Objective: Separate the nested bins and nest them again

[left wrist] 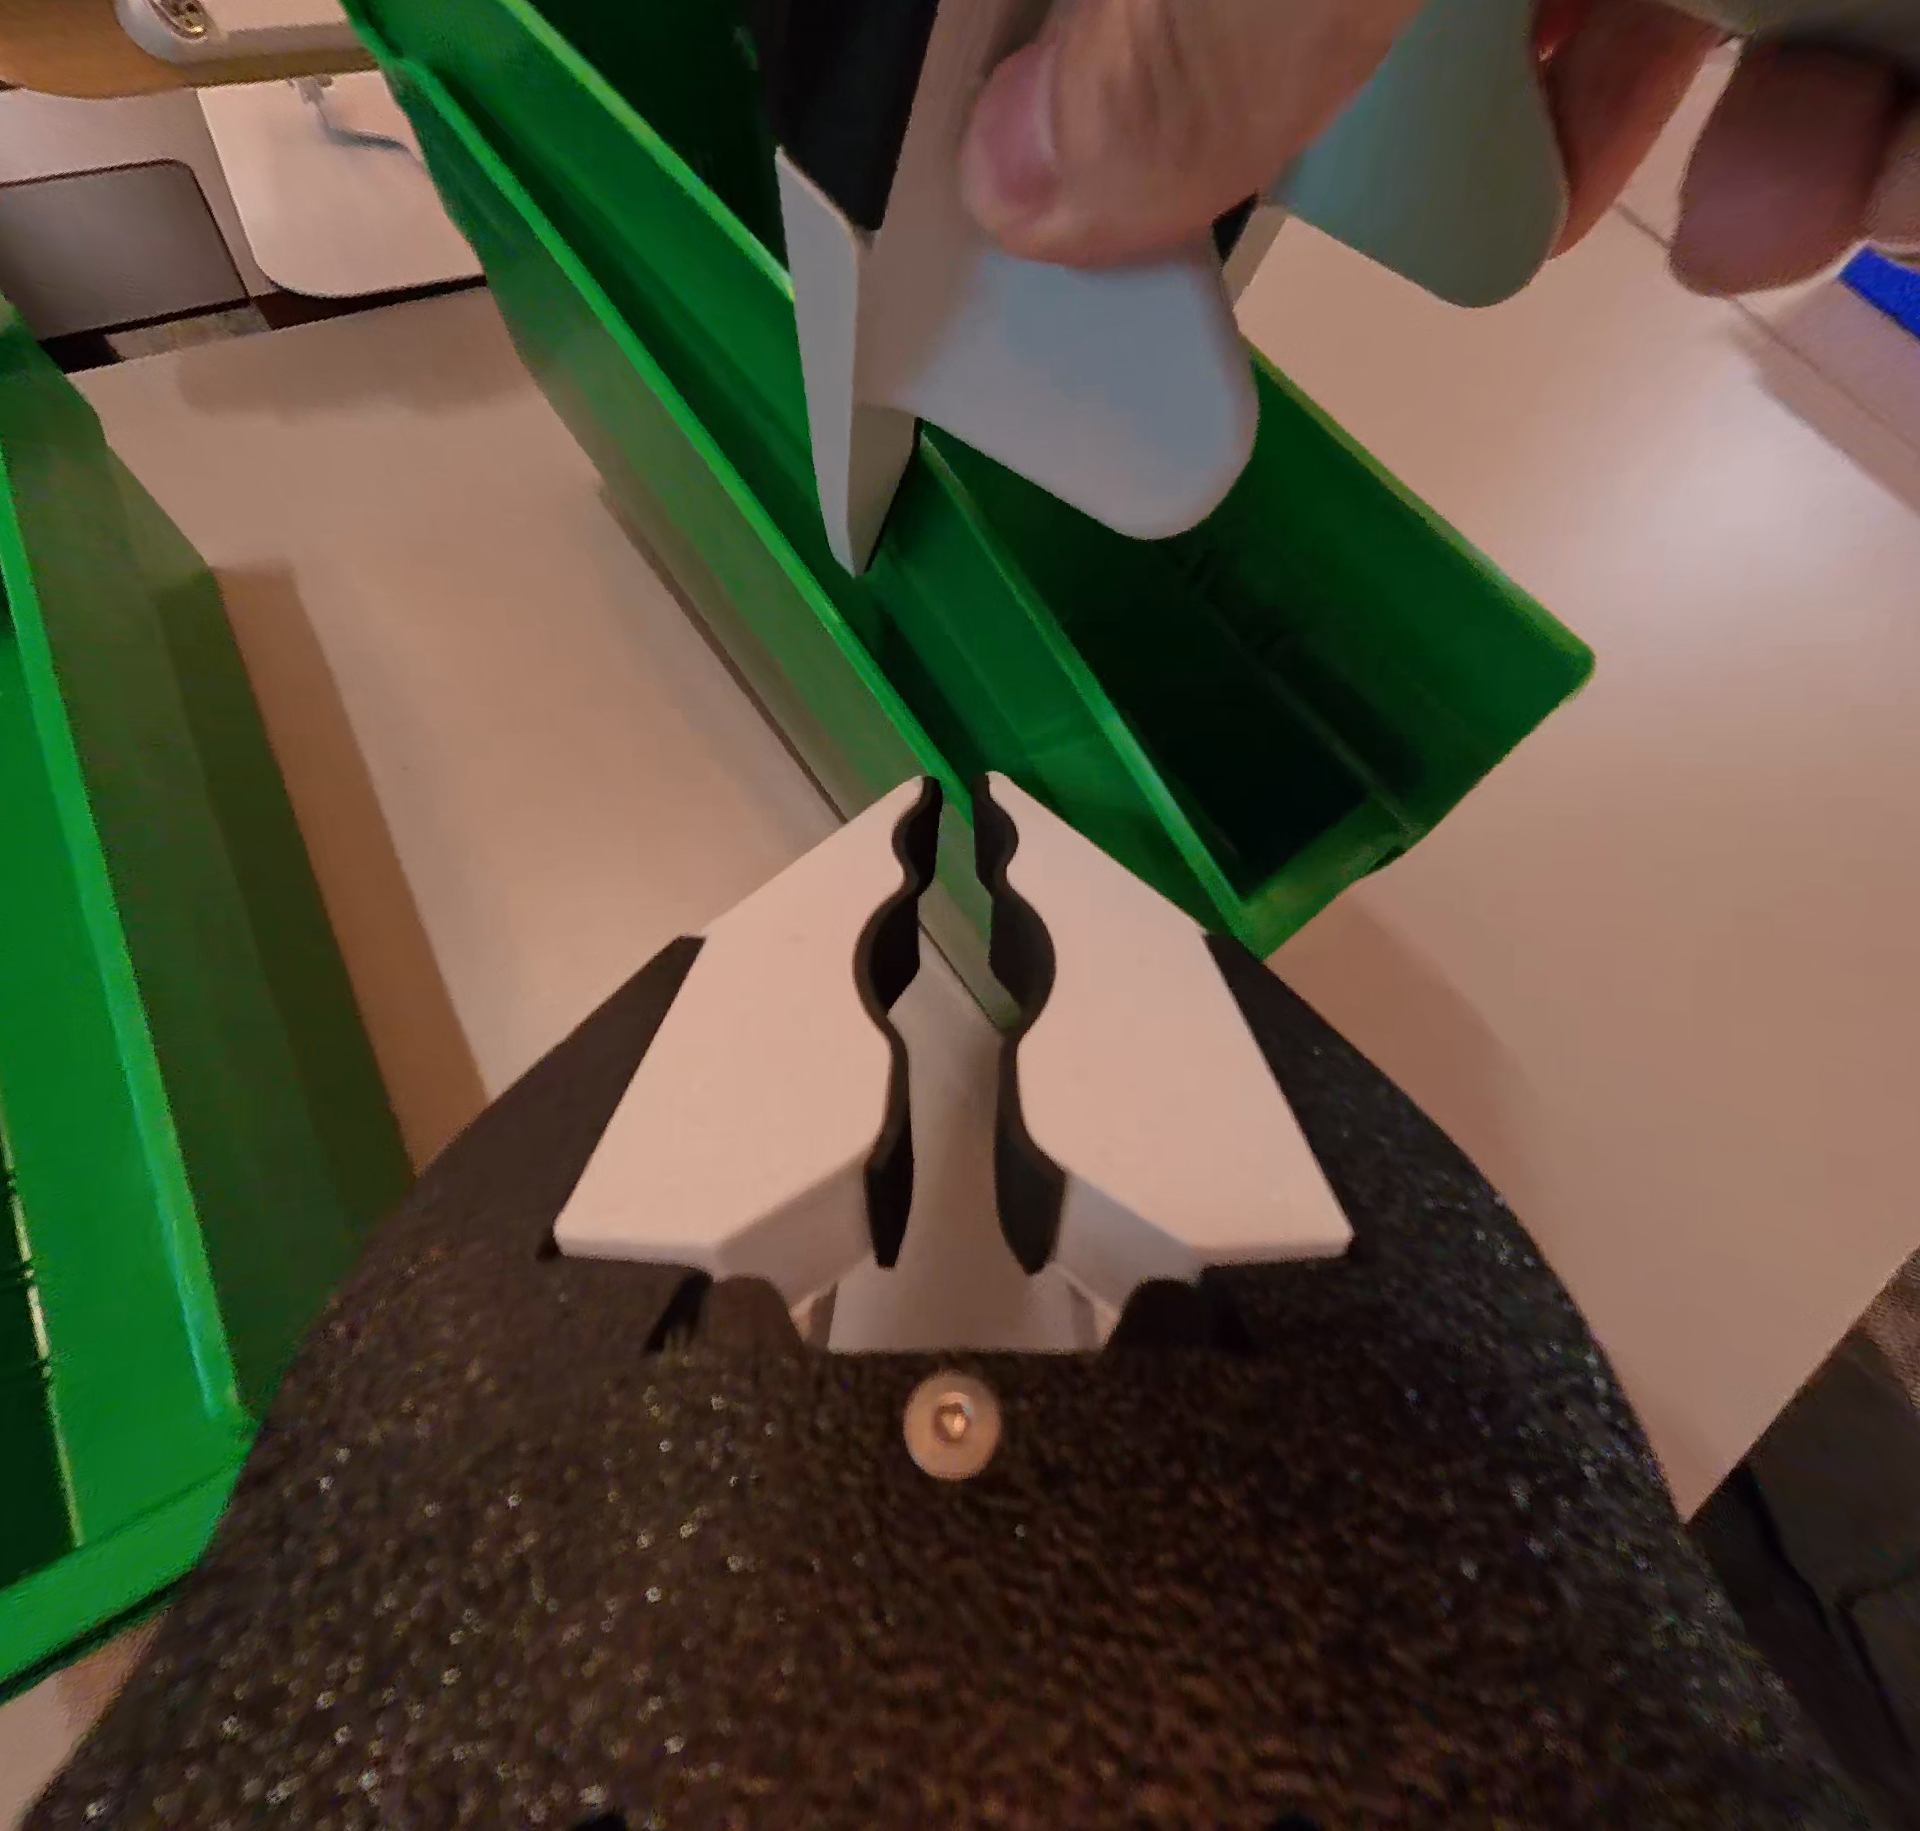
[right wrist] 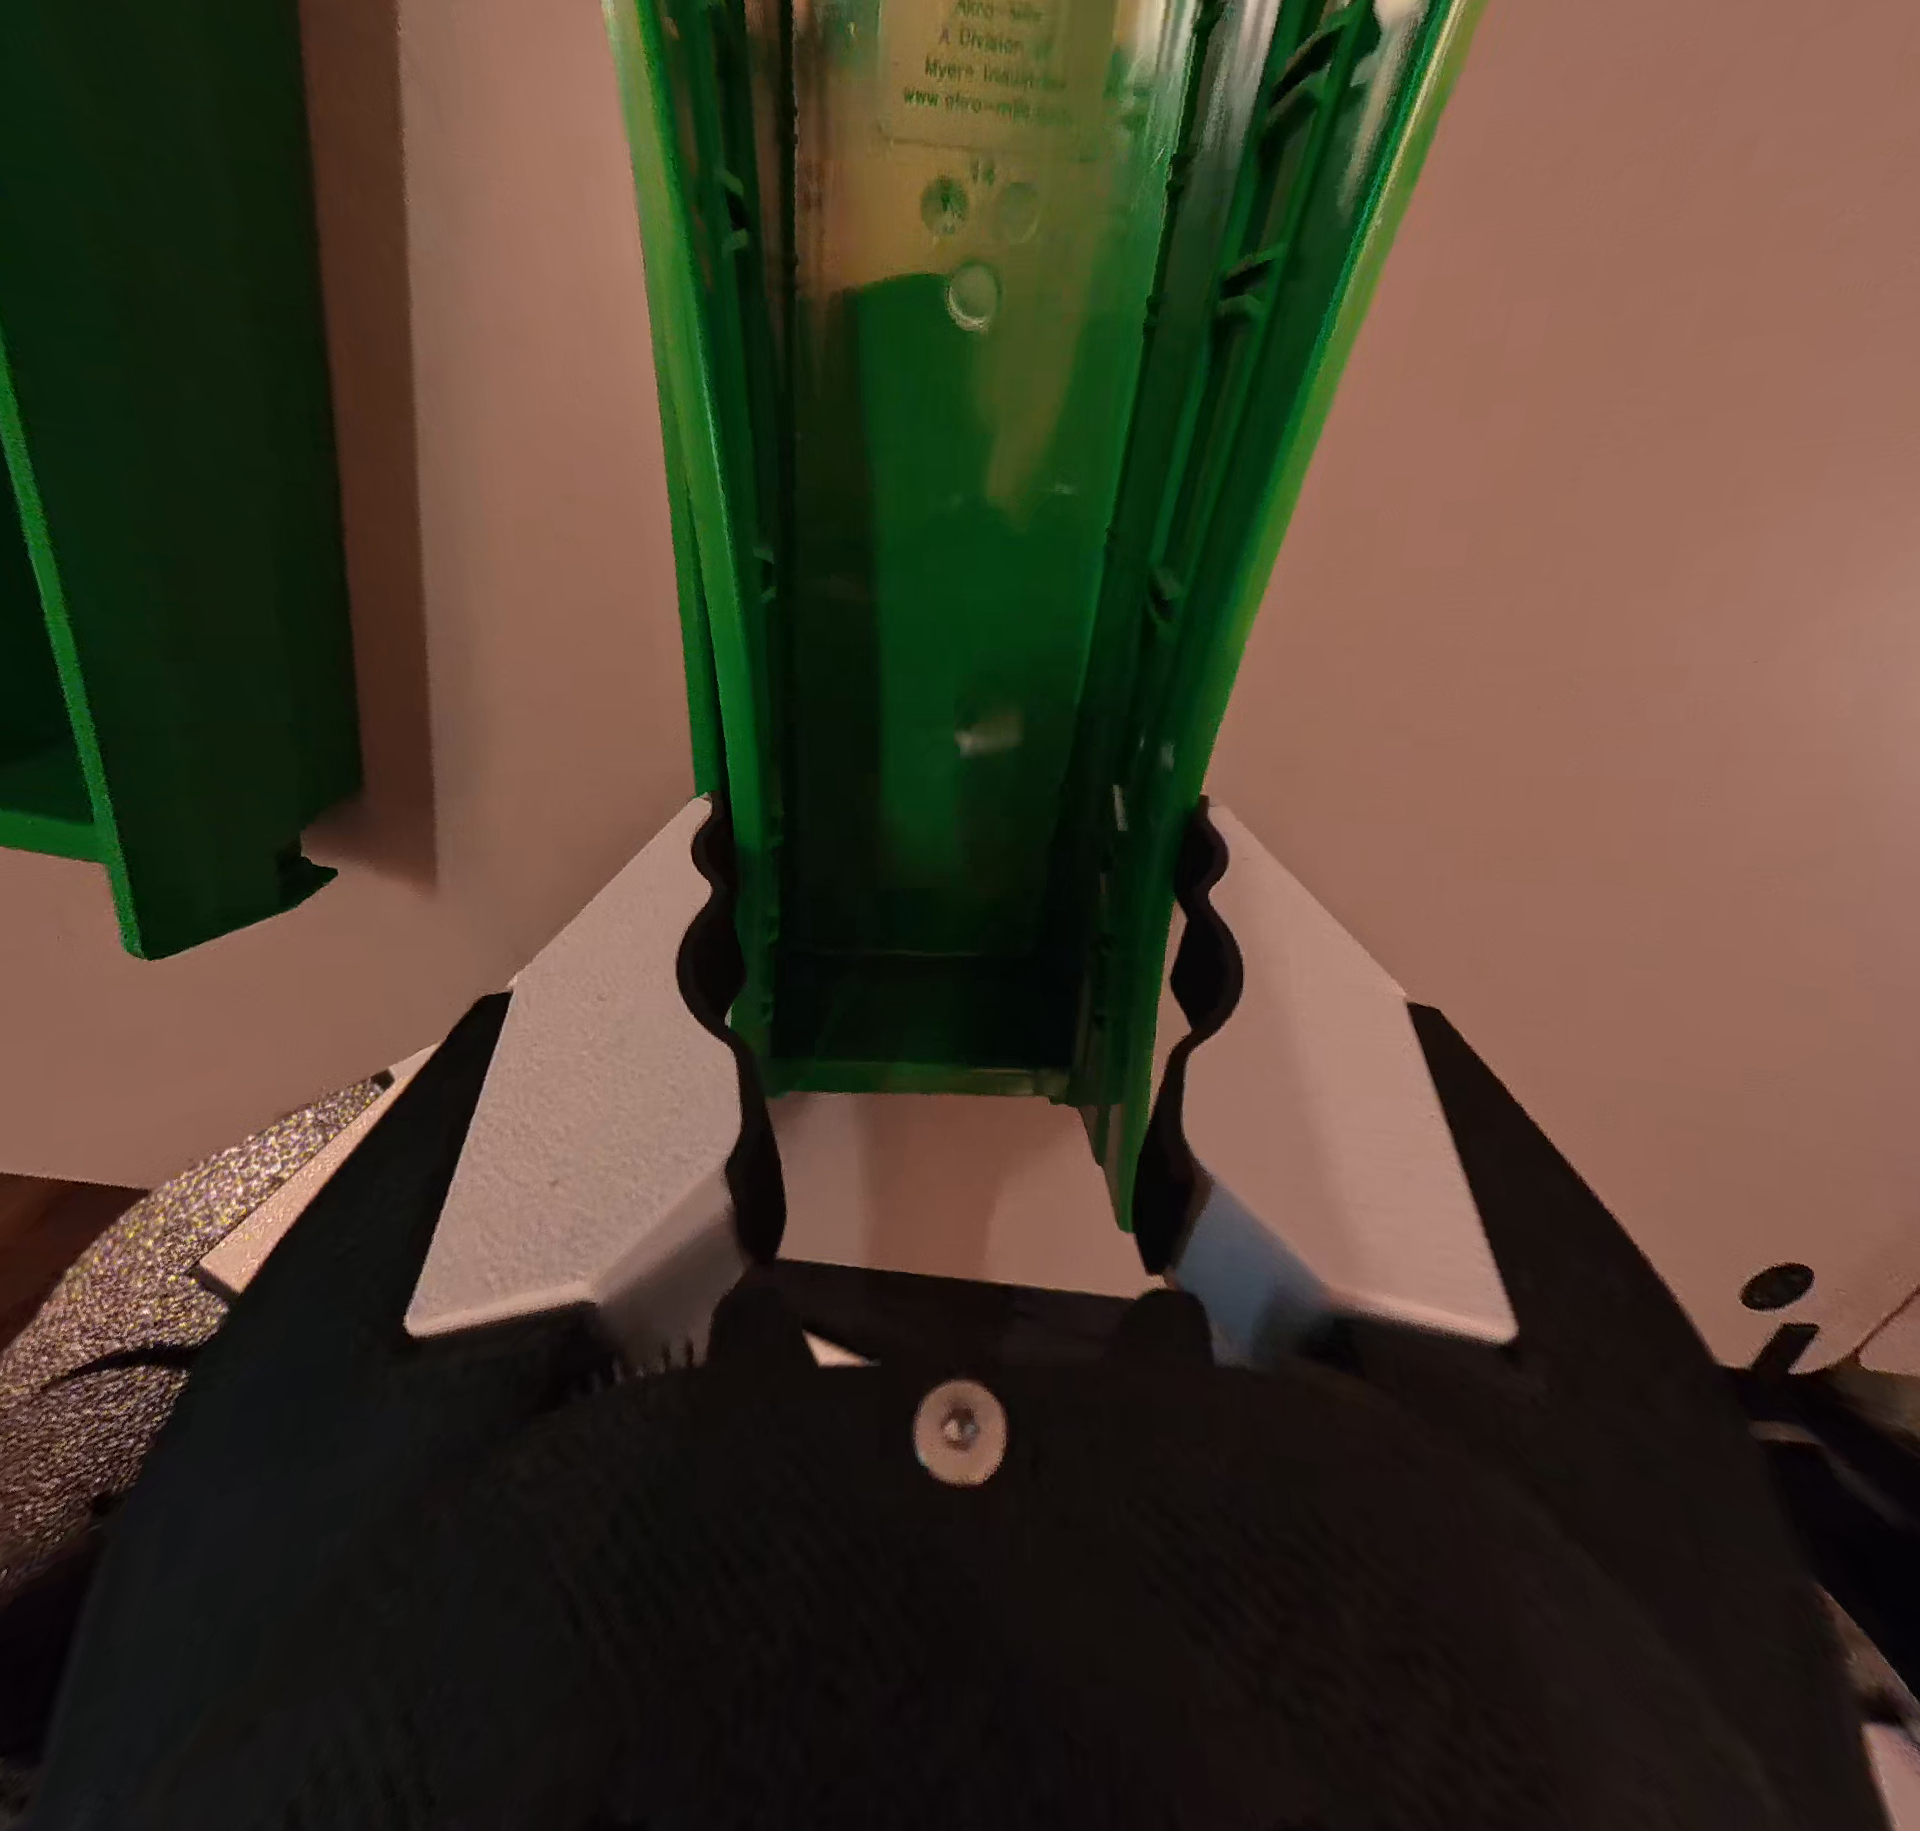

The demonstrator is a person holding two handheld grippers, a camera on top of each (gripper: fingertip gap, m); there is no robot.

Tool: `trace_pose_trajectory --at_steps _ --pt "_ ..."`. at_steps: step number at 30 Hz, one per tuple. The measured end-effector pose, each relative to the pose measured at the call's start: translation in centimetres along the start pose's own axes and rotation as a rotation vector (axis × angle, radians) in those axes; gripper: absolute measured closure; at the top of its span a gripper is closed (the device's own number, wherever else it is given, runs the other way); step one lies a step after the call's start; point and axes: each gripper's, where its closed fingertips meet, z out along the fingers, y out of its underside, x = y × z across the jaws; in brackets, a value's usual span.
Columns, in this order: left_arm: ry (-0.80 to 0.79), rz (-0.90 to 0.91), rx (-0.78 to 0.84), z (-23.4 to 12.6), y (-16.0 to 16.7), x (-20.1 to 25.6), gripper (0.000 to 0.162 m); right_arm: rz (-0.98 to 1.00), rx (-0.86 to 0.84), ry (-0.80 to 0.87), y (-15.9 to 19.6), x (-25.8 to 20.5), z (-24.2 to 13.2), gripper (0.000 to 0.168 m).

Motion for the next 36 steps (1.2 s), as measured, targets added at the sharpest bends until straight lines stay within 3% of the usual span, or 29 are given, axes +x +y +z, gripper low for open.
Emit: trace_pose_trajectory --at_steps 5,9,12,13,17,18,21,26,36 --pt "0.065 -0.032 0.076 -1.0 -0.4 0.8 0.156 0.007 -0.022 -0.003 0.3 0.1 -0.1 0.08" --pt "-0.022 0.04 0.007 -0.5 0.7 0.0 0.156 0.015 -0.035 -0.019 0.5 -0.4 0.4 0.081" --pt "-0.056 0.05 0.087 -0.7 0.2 -0.5 0.155 0.009 -0.012 -0.032 -0.2 -0.7 0.1 0.08" --pt "-0.068 0.042 0.132 -1.0 -0.1 -0.8 0.15 0.006 -0.009 -0.037 -0.3 -0.8 -0.1 0.079" --pt "-0.188 -0.006 0.328 -3.8 -0.8 -2.9 0.099 0.009 0.027 -0.027 -1.1 -1.0 -0.9 0.078" --pt "-0.22 -0.019 0.367 -4.7 -0.6 -3.5 0.096 0.016 0.046 -0.021 -1.4 -1.0 -1.0 0.078" --pt "-0.271 -0.035 0.43 -6.7 1.0 -4.5 0.096 0.032 0.062 -0.012 -1.6 -1.0 -1.0 0.078" --pt "-0.213 -0.053 0.351 -6.6 4.9 -4.3 0.097 0.086 0.058 -0.012 -1.1 -0.8 0.2 0.078" --pt "-0.134 -0.018 0.293 -6.6 5.4 -3.4 0.098 0.15 0.11 -0.036 -1.4 -0.6 0.8 0.08"
